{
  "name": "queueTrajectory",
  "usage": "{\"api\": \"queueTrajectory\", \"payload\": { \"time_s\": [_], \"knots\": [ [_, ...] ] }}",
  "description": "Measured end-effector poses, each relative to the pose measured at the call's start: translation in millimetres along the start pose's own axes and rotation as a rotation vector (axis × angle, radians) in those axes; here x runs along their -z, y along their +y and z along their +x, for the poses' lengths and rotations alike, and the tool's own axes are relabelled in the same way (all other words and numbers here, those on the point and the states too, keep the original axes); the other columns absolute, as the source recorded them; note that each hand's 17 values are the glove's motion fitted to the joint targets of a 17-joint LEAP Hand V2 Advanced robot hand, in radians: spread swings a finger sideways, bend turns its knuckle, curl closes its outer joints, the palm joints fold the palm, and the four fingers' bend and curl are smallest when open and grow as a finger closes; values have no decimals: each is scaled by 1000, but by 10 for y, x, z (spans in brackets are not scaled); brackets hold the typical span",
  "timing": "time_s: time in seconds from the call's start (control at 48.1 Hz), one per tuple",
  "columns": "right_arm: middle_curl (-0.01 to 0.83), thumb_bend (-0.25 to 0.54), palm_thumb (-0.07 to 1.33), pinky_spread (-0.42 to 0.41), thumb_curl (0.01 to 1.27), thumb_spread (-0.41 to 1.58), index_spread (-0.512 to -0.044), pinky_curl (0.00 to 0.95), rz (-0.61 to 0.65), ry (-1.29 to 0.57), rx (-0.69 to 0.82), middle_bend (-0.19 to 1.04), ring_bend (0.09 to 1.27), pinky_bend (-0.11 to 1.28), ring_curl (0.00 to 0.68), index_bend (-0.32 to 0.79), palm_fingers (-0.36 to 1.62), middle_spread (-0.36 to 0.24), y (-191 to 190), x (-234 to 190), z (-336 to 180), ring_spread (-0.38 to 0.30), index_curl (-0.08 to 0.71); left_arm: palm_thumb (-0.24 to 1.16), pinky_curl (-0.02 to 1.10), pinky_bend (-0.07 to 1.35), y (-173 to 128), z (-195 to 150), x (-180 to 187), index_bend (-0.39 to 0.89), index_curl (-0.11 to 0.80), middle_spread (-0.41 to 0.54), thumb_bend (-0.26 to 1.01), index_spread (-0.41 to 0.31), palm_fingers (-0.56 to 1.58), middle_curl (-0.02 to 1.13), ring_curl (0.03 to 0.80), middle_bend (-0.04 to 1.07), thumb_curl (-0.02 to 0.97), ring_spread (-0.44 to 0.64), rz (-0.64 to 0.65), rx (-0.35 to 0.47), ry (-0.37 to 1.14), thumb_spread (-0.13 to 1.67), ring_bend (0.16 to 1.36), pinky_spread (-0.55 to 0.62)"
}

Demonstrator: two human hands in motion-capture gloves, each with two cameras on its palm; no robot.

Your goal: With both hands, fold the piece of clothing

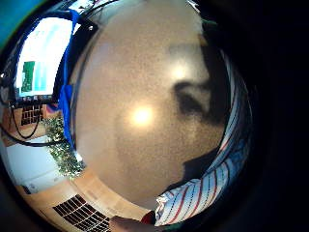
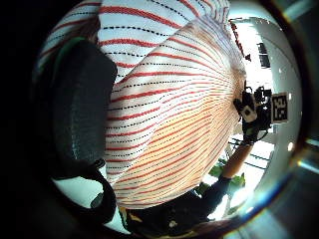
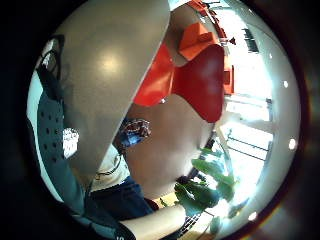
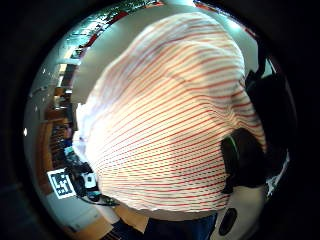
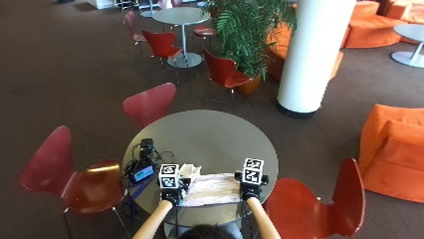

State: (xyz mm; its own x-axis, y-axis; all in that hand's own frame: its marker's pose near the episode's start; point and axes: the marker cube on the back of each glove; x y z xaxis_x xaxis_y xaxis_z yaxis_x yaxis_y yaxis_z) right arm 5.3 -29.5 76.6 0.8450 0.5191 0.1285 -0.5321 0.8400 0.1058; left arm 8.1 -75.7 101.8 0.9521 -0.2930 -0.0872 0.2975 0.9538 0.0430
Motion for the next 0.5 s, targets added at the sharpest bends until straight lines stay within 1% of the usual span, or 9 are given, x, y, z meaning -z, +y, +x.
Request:
{"api": "queueTrajectory", "payload": {
  "time_s": [0.021,0.062,0.145,0.187,0.27,0.332,0.395,0.457,0.499],
  "knots": [
    [493,60,946,-335,475,1130,-240,359,-13,-12,7,315,670,640,453,185,1316,-195,-2,-1,10,-241,197,107,382,411,2,6,1,140,358,32,-8,-56,244,298,372,164,191,159,-1,1,0,1525,484,115],
    [498,59,976,-347,479,1098,-248,358,-39,-23,10,325,676,624,456,193,1330,-205,-21,3,57,-242,220,102,382,415,3,30,4,144,355,34,-6,-54,240,299,368,167,188,163,-1,-8,13,1525,479,119],
    [506,33,993,-365,484,1031,-257,358,-55,-29,-31,336,676,608,460,209,1344,-220,-174,58,229,-245,263,105,379,414,57,165,5,150,353,44,-1,-49,233,299,365,166,184,175,-49,-61,116,1523,484,129],
    [508,26,1009,-370,487,1006,-260,360,-65,-24,-66,339,676,606,461,209,1347,-225,-237,95,326,-247,280,104,378,416,64,227,13,151,352,46,-3,-44,231,300,362,167,182,179,-60,-85,140,1519,483,131],
    [510,8,1028,-376,490,974,-262,365,-87,-20,-110,341,677,603,463,202,1345,-232,-296,169,484,-245,310,127,375,412,62,261,50,162,352,59,5,-36,234,301,357,166,188,186,-55,-82,75,1507,482,134],
    [514,-6,1039,-379,491,956,-264,369,-102,-18,-134,347,677,601,463,194,1344,-232,-294,228,576,-245,329,134,372,408,15,247,86,161,353,70,5,-32,235,301,354,166,189,190,-11,-75,23,1501,483,134],
    [515,-15,1043,-380,493,937,-265,373,-92,-38,-167,347,675,603,463,190,1339,-231,-282,328,654,-246,345,138,373,411,-25,223,129,160,353,89,4,-22,236,301,351,164,190,196,26,-80,14,1495,483,127],
    [514,-30,1025,-382,500,896,-263,377,-53,-91,-181,341,673,603,463,183,1322,-229,-337,464,716,-246,356,142,372,411,-14,177,202,159,353,97,2,-15,237,301,349,164,190,200,27,-82,24,1491,483,119],
    [514,-34,1015,-382,504,876,-263,379,-86,-128,-170,341,670,603,463,181,1321,-229,-433,465,712,-247,363,143,372,411,-13,147,259,159,352,102,1,-12,238,301,347,164,190,202,35,-90,36,1487,486,117]
  ]
}}
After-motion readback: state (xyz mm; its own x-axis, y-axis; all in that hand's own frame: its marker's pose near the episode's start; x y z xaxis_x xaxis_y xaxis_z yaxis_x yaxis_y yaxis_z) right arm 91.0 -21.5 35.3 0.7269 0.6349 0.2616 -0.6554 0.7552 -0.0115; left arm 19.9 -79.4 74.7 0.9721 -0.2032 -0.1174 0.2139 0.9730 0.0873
